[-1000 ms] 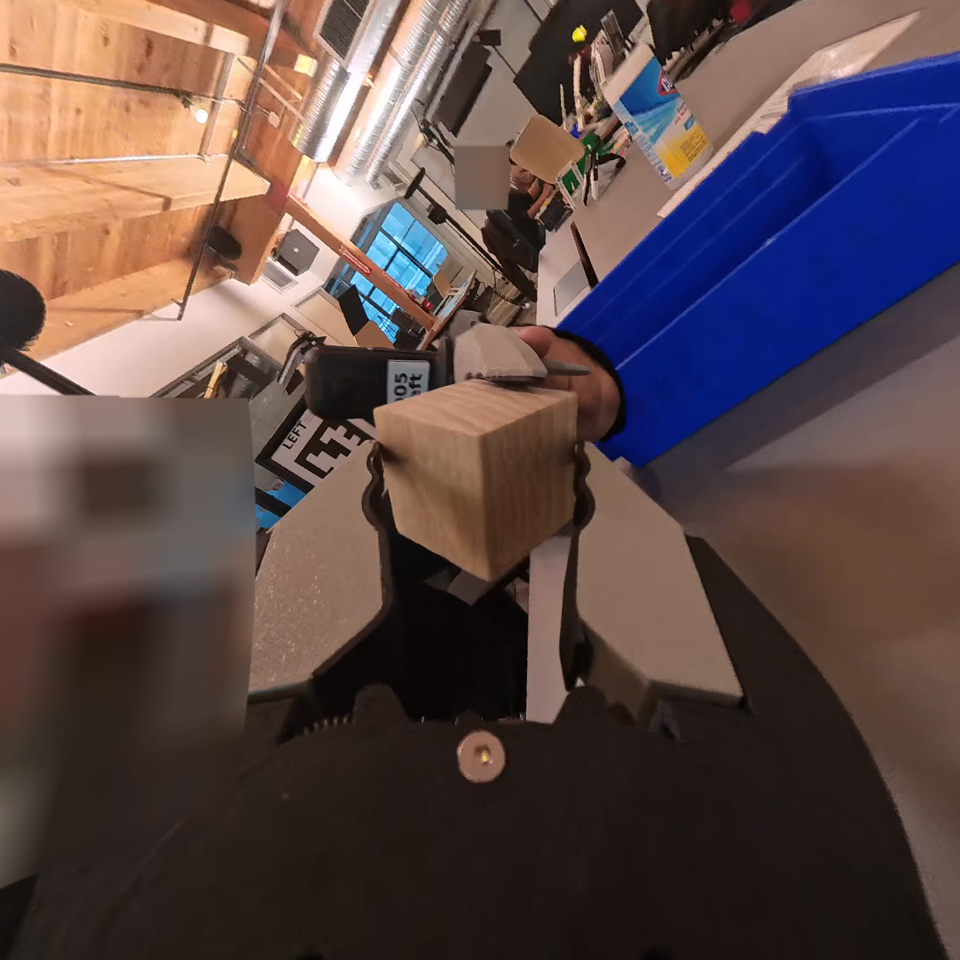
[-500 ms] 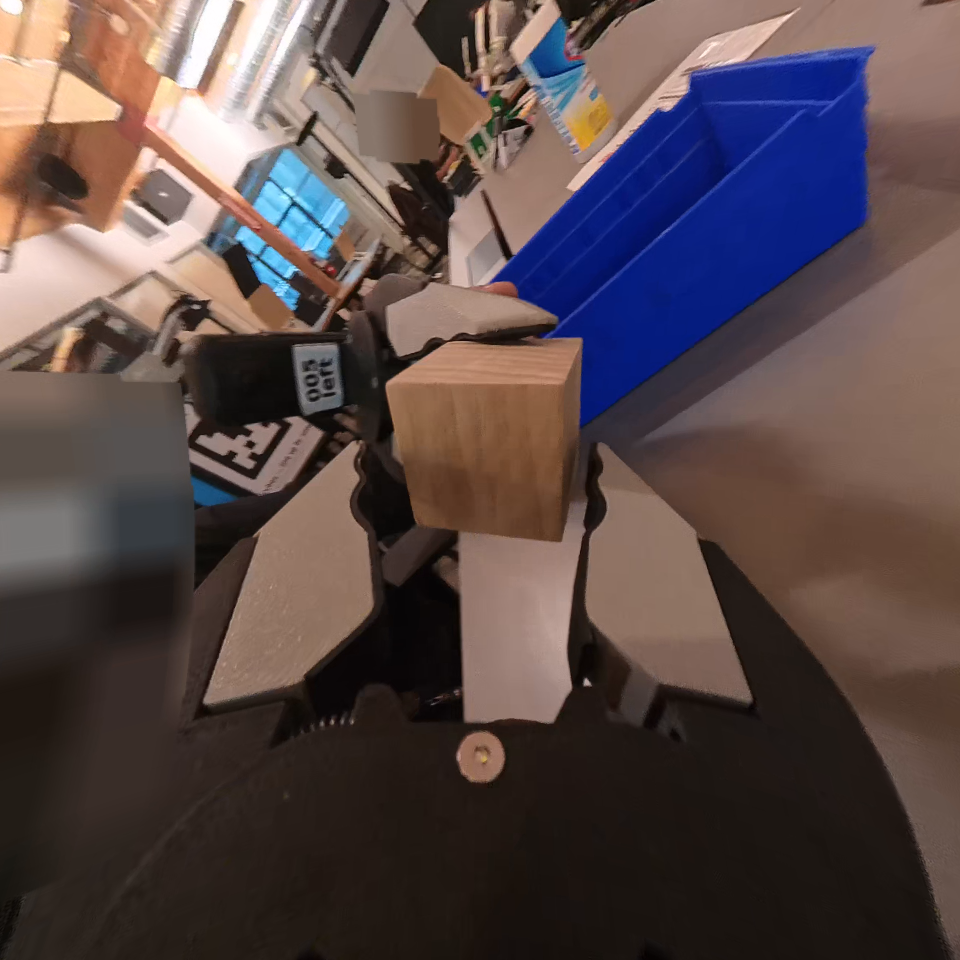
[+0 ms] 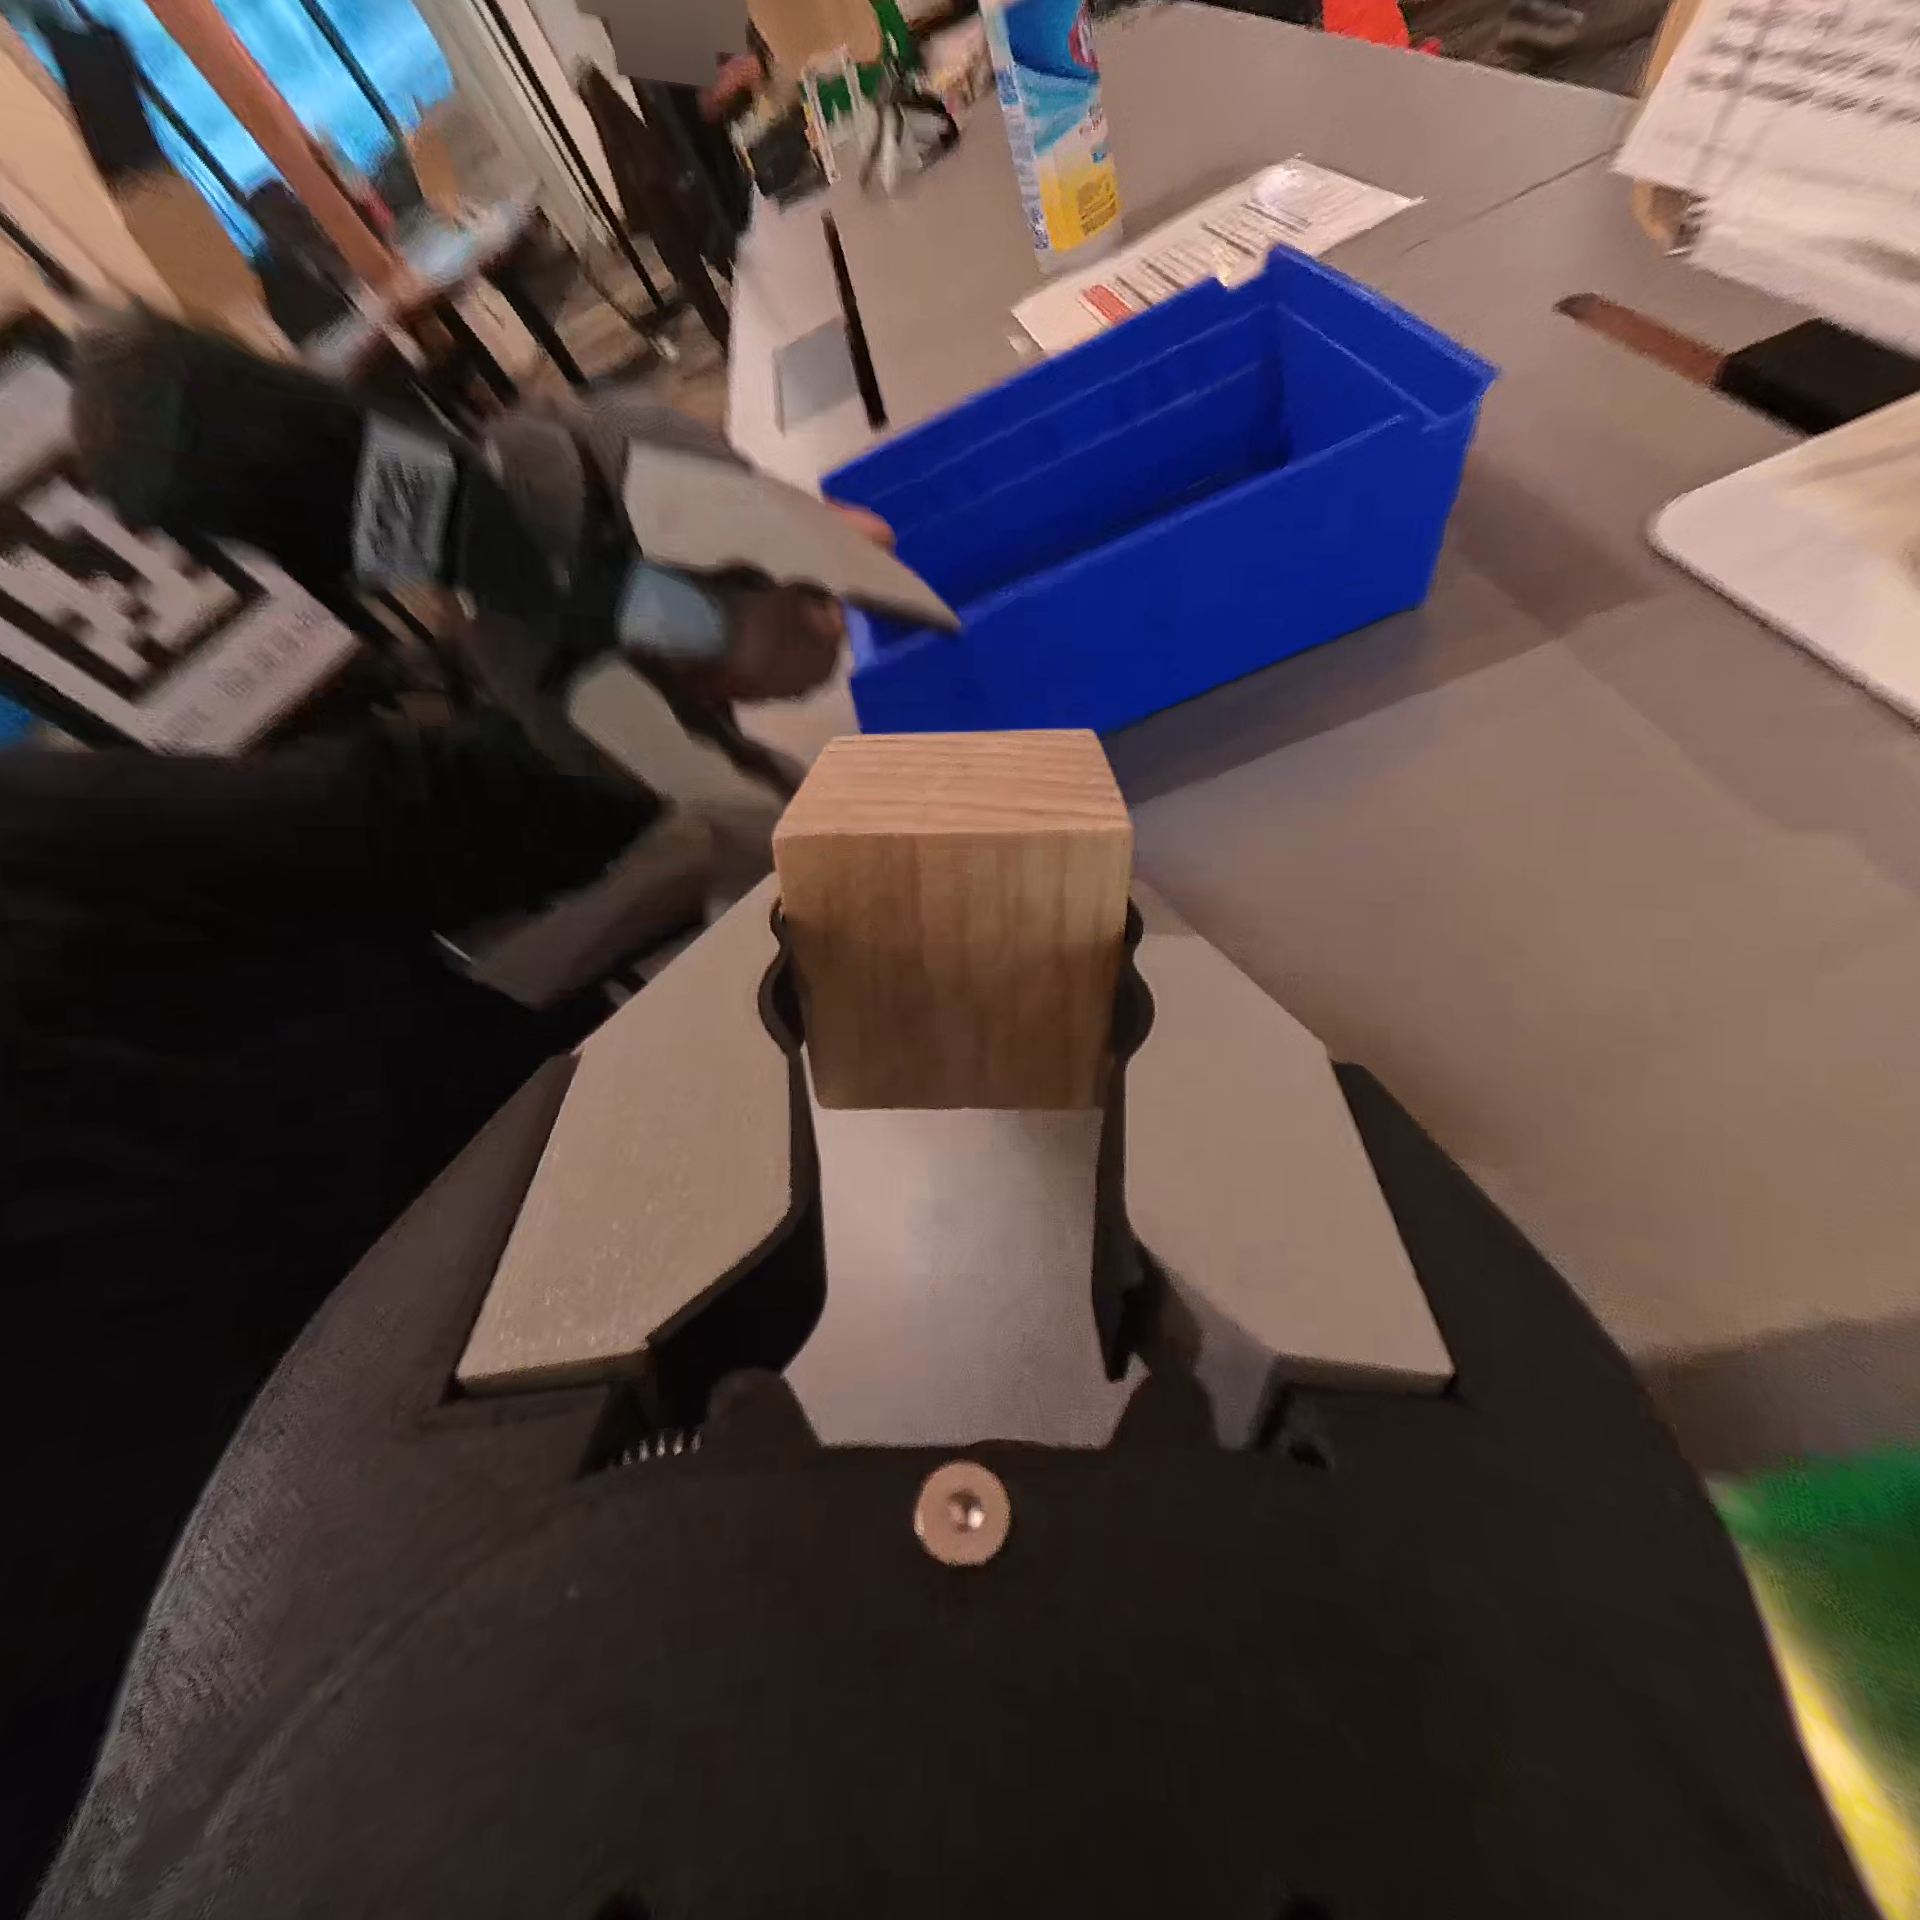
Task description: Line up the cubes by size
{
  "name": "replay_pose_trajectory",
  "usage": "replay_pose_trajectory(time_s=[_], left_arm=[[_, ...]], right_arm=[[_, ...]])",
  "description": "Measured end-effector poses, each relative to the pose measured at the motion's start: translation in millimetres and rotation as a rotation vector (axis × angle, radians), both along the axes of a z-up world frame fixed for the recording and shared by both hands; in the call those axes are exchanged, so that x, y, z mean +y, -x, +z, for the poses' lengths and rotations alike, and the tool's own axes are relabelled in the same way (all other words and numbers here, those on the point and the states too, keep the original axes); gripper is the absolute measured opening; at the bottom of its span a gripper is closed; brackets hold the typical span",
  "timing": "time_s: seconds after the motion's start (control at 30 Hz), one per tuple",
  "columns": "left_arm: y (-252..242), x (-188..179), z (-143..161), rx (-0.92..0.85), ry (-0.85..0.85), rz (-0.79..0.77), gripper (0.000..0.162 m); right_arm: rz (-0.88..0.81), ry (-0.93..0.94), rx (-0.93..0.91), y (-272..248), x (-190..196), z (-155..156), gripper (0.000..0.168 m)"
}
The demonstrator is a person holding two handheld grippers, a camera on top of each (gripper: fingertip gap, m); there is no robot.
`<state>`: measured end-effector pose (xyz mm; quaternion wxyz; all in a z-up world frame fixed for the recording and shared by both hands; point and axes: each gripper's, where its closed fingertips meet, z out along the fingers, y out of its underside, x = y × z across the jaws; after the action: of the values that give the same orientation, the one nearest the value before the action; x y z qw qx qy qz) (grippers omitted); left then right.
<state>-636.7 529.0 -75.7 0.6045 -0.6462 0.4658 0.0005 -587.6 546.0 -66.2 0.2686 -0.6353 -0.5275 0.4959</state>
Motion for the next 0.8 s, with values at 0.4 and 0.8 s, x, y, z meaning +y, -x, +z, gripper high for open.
replay_pose_trajectory(time_s=[0.4,0.8], left_arm=[[140.6,-29.8,-14.6,-0.058,0.067,0.245,0.039],[162.4,-57.5,-58.2,-0.052,0.186,0.279,0.041]], right_arm=[[-0.033,-0.487,-0.939,-213.5,117.5,-105.0,0.058],[0.144,-0.557,-1.05,-212.4,123.3,-165.1,0.058]])
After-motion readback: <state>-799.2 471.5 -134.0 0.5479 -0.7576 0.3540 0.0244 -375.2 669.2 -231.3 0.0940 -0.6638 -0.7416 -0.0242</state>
